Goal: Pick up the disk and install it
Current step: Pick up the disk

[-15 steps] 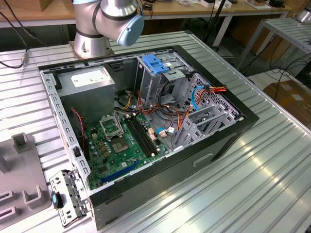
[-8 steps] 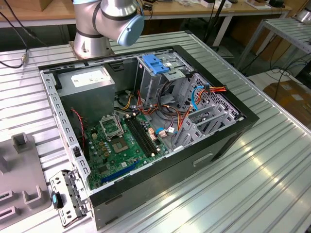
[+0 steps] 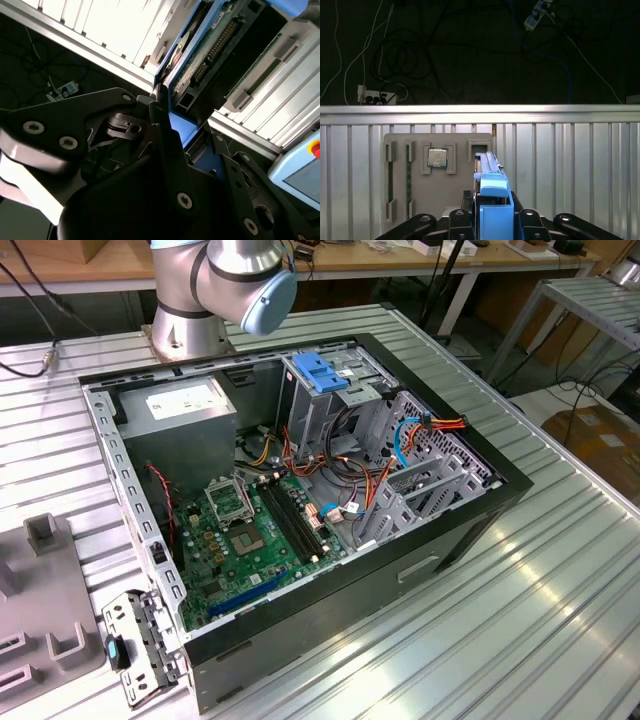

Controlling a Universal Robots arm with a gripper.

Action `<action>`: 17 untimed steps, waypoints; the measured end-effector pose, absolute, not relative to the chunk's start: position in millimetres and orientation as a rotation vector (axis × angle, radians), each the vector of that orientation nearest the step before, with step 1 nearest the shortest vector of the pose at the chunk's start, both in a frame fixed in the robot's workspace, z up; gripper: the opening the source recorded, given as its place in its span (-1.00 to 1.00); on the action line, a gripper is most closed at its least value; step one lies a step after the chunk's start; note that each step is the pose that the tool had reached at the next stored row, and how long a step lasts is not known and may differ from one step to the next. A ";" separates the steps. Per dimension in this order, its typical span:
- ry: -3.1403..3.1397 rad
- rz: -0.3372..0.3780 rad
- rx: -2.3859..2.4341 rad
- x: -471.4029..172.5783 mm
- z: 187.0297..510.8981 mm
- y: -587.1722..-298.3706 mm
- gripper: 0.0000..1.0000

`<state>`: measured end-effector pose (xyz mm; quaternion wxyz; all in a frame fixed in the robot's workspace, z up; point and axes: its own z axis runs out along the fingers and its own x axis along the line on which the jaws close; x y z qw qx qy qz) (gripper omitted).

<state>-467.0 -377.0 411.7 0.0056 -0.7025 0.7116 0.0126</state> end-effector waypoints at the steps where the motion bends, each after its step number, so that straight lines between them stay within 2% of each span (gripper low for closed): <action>1: 2.227 0.039 -2.199 -467.1 412.8 -377.0 -0.26; 17: 2.227 0.042 -2.198 -466.8 447.8 -377.0 -0.26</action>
